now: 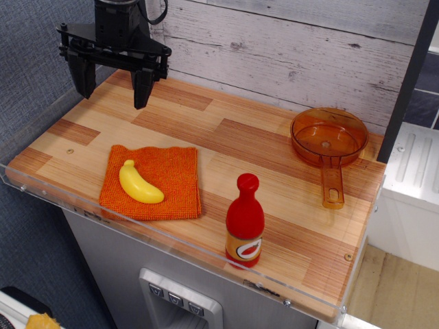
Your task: Move orange pot to far top left above orange cloth
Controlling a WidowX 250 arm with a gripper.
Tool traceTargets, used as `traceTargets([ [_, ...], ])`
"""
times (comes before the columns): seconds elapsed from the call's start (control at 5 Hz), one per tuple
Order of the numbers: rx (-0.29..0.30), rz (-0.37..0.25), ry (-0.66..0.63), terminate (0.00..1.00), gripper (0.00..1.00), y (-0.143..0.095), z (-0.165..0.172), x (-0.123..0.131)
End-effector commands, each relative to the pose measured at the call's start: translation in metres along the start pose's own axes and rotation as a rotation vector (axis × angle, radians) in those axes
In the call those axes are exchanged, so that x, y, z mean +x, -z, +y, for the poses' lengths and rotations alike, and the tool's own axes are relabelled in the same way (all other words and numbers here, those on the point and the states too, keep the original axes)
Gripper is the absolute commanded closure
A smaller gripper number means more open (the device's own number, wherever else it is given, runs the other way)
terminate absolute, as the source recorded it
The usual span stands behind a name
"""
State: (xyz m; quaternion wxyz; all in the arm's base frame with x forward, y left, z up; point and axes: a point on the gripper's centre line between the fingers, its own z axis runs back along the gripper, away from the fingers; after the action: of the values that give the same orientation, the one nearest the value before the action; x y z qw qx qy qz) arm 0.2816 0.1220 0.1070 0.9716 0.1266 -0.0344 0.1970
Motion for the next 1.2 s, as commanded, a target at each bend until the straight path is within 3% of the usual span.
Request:
traceTargets([
  [0.0,0.0,0.0,0.0,0.0,0.0,0.0,0.0,0.0],
  [0.2,-0.069,-0.028,0.079,0.0,0.0,-0.012,-0.047,0.009],
  [0.8,-0.237,-0.167,0.221,0.0,0.0,-0.035,-0.179,-0.011],
  [1.0,-0.265,-0.141,0.261,0.0,0.0,-0.034,-0.209,-0.021],
])
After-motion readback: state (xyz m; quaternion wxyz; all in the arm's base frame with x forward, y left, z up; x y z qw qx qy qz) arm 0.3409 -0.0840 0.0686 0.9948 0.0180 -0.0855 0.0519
